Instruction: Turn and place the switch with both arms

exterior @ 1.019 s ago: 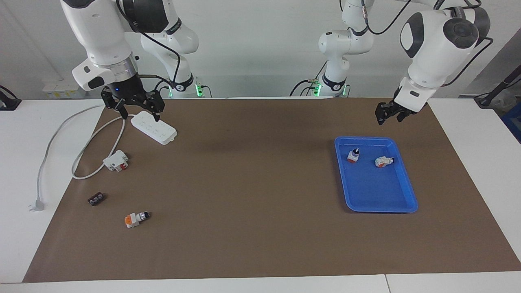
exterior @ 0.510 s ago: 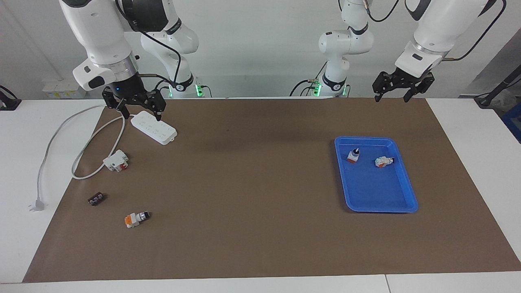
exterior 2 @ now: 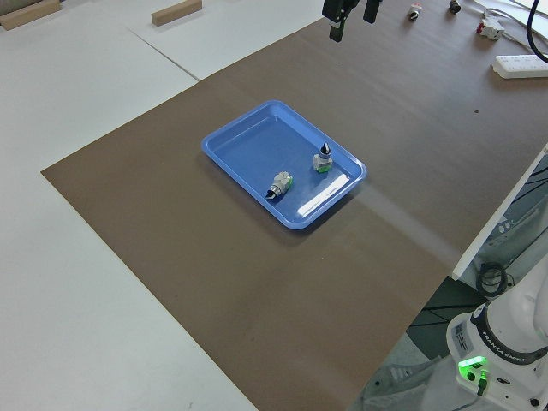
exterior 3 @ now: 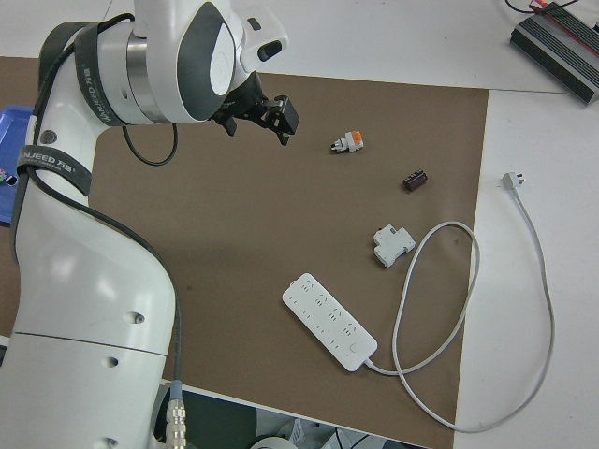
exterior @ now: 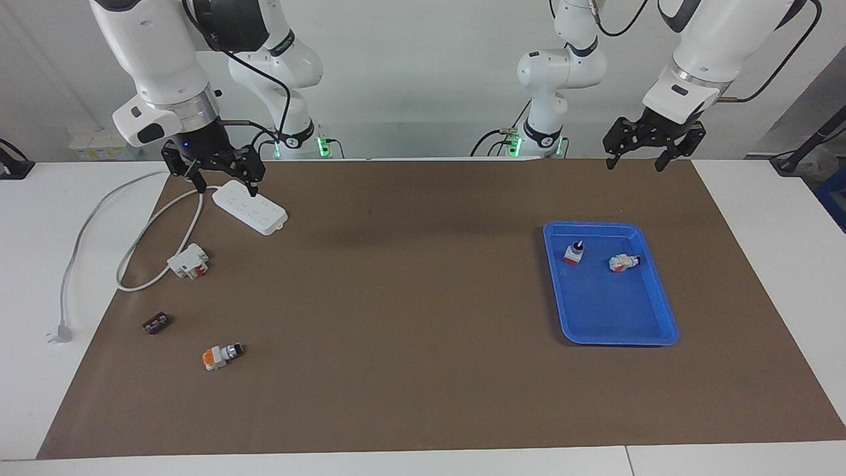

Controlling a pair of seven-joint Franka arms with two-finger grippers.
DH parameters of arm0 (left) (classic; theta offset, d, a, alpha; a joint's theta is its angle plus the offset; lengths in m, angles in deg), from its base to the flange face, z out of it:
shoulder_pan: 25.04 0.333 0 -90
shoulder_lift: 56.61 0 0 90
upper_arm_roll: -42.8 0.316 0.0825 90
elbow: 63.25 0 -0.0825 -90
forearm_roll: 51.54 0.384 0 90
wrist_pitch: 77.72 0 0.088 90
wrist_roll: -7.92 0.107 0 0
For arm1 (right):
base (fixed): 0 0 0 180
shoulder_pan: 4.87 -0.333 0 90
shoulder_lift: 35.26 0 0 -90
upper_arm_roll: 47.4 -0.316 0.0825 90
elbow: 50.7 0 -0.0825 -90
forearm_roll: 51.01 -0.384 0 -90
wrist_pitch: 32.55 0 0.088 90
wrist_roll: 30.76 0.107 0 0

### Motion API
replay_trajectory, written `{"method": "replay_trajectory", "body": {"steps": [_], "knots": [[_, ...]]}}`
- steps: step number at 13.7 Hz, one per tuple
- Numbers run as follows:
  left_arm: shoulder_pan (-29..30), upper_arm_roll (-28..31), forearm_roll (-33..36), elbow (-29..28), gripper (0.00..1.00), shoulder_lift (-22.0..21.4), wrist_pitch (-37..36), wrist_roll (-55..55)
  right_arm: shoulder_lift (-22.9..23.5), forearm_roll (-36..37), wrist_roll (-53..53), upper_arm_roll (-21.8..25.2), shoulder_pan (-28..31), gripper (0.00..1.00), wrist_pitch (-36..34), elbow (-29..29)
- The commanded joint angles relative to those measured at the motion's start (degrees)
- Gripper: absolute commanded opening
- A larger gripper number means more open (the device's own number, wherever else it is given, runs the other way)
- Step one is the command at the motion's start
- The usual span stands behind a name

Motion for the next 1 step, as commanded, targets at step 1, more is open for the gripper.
{"method": "replay_trajectory", "body": {"steps": [1], "knots": [[-0.01,0.35,-0.75,-0.31,0.99,-0.14,0.92,0.99,-1.03,-1.23,-1.01,-0.68,1.16,1.0,0.51,0.98]]}}
